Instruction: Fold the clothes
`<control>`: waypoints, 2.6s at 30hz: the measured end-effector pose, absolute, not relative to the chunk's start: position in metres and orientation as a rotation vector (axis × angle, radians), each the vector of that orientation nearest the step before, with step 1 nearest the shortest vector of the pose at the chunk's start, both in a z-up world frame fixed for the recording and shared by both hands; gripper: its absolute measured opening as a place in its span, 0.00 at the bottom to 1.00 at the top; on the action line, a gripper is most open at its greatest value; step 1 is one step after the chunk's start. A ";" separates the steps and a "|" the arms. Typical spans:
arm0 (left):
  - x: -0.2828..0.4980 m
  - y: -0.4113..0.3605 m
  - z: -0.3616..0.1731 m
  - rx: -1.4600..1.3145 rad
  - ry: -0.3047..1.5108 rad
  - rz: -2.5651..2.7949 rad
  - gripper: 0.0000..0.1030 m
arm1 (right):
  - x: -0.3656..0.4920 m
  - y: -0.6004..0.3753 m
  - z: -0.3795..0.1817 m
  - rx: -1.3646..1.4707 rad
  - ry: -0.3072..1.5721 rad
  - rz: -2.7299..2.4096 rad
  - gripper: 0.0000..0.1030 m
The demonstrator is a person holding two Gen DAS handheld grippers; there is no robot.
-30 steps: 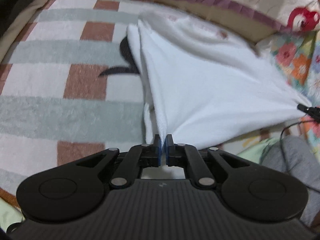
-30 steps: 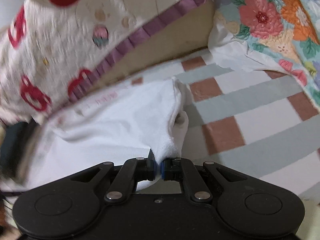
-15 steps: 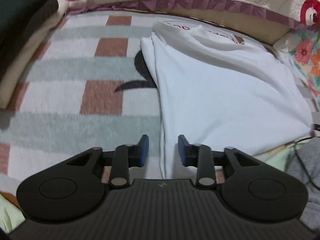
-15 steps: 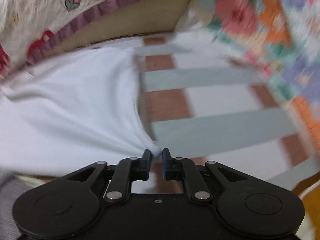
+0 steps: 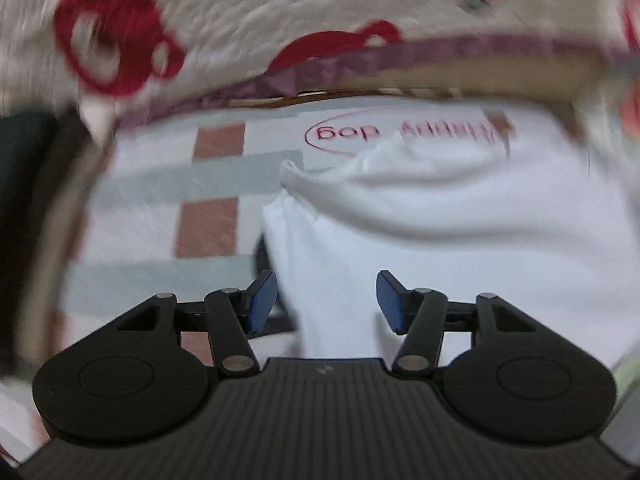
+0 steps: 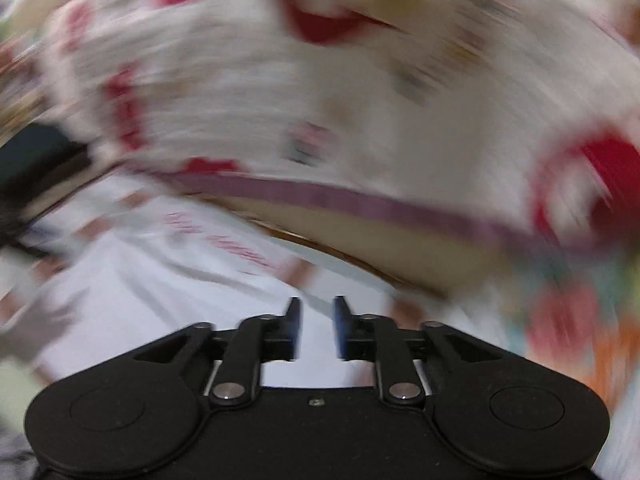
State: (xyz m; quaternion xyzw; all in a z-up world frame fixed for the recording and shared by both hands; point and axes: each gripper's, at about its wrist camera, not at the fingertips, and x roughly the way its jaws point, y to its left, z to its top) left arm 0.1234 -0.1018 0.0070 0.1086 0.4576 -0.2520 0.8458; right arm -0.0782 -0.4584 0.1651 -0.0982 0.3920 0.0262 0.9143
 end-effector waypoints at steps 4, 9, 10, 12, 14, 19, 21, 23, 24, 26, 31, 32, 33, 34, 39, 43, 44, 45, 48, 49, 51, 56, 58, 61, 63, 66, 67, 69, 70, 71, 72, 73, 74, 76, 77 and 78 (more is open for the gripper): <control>0.143 -0.120 0.017 0.174 0.867 -0.500 0.50 | -0.024 -0.412 0.172 -0.476 0.930 0.316 0.59; 0.132 -0.124 -0.014 0.142 0.741 -0.522 0.50 | 0.026 -0.399 0.102 -0.628 1.051 0.293 0.44; 0.132 -0.120 -0.025 0.106 0.743 -0.526 0.50 | 0.035 -0.403 0.089 -0.617 1.057 0.275 0.41; 0.140 -0.113 -0.044 0.029 0.736 -0.536 0.50 | 0.051 -0.420 0.071 -0.537 1.084 0.221 0.37; 0.148 -0.108 -0.061 -0.040 0.723 -0.547 0.50 | 0.061 -0.440 0.058 -0.458 1.122 0.168 0.37; 0.158 -0.123 -0.073 0.157 0.690 -0.605 0.50 | 0.064 -0.482 0.042 -0.352 1.190 0.056 0.38; 0.167 -0.121 -0.076 0.135 0.687 -0.614 0.50 | 0.070 -0.500 0.037 -0.265 1.205 -0.015 0.38; 0.176 -0.117 -0.083 0.083 0.718 -0.611 0.50 | 0.074 -0.515 0.034 -0.132 1.220 -0.068 0.38; 0.180 -0.114 -0.087 0.062 0.729 -0.609 0.49 | 0.076 -0.520 0.032 -0.061 1.225 -0.076 0.38; 0.179 -0.111 -0.091 0.073 0.723 -0.633 0.25 | 0.080 -0.526 0.029 0.073 1.236 -0.066 0.37; 0.165 -0.120 -0.083 0.158 0.695 -0.777 0.05 | 0.093 -0.528 0.005 0.184 1.307 -0.059 0.37; 0.164 -0.121 -0.080 0.145 0.697 -0.796 0.05 | 0.097 -0.526 -0.001 0.185 1.331 -0.041 0.38; 0.163 -0.122 -0.076 0.127 0.703 -0.816 0.05 | 0.101 -0.525 -0.008 0.186 1.355 -0.022 0.39; 0.162 -0.122 -0.073 0.113 0.706 -0.828 0.05 | 0.105 -0.523 -0.013 0.195 1.384 0.013 0.40; 0.170 -0.115 -0.078 0.055 0.753 -0.809 0.04 | 0.105 -0.502 -0.028 0.123 1.482 0.222 0.46; 0.177 -0.105 -0.079 -0.006 0.791 -0.814 0.04 | 0.090 -0.488 -0.017 0.023 1.418 0.192 0.03; 0.178 -0.102 -0.078 -0.031 0.804 -0.814 0.04 | 0.083 -0.482 -0.010 0.002 1.383 0.173 0.03; 0.180 -0.099 -0.075 -0.063 0.819 -0.812 0.04 | 0.074 -0.473 -0.002 -0.025 1.335 0.160 0.03; 0.182 -0.089 -0.068 -0.132 0.828 -0.801 0.04 | 0.040 -0.437 0.015 -0.232 1.205 0.145 0.03; 0.183 -0.087 -0.066 -0.143 0.829 -0.800 0.04 | 0.027 -0.425 0.016 -0.331 1.172 0.147 0.03; 0.181 -0.084 -0.064 -0.132 0.843 -0.793 0.04 | 0.001 -0.408 0.007 -0.445 1.153 0.180 0.03; 0.173 -0.078 -0.080 -0.110 0.928 -0.737 0.04 | -0.025 -0.416 -0.024 -0.288 1.299 0.197 0.03; 0.171 -0.078 -0.094 -0.080 0.979 -0.707 0.04 | -0.027 -0.426 -0.026 -0.208 1.313 0.203 0.05; 0.171 -0.080 -0.098 -0.063 0.977 -0.712 0.04 | -0.022 -0.455 -0.009 0.029 1.238 0.192 0.10; 0.172 -0.083 -0.097 -0.048 0.963 -0.723 0.04 | -0.013 -0.473 0.010 0.145 1.151 0.151 0.14; 0.172 -0.086 -0.095 -0.023 0.940 -0.741 0.05 | 0.008 -0.486 0.028 0.208 1.095 0.046 0.27; 0.172 -0.087 -0.095 -0.019 0.936 -0.745 0.05 | 0.015 -0.487 0.031 0.196 1.090 0.018 0.27; 0.172 -0.086 -0.096 -0.023 0.934 -0.753 0.05 | 0.026 -0.482 0.030 0.103 1.109 -0.008 0.34; 0.173 -0.086 -0.096 -0.029 0.934 -0.756 0.05 | 0.031 -0.480 0.027 0.053 1.128 -0.021 0.39; 0.173 -0.086 -0.096 -0.035 0.933 -0.761 0.05 | 0.036 -0.477 0.024 0.002 1.146 -0.033 0.45; 0.174 -0.086 -0.095 -0.038 0.931 -0.764 0.05 | 0.041 -0.474 0.020 -0.049 1.164 -0.045 0.46; 0.173 -0.085 -0.095 -0.039 0.930 -0.767 0.05 | 0.044 -0.474 0.016 -0.072 1.180 -0.047 0.46; 0.173 -0.086 -0.095 -0.039 0.931 -0.768 0.05 | 0.047 -0.477 0.009 -0.074 1.193 -0.042 0.45; 0.172 -0.087 -0.097 -0.036 0.935 -0.769 0.05 | 0.050 -0.482 -0.002 -0.098 1.216 -0.039 0.40; 0.171 -0.087 -0.097 -0.034 0.935 -0.771 0.05 | 0.051 -0.484 -0.008 -0.132 1.222 -0.046 0.40; 0.171 -0.088 -0.097 -0.030 0.934 -0.773 0.05 | 0.052 -0.487 -0.012 -0.147 1.224 -0.056 0.40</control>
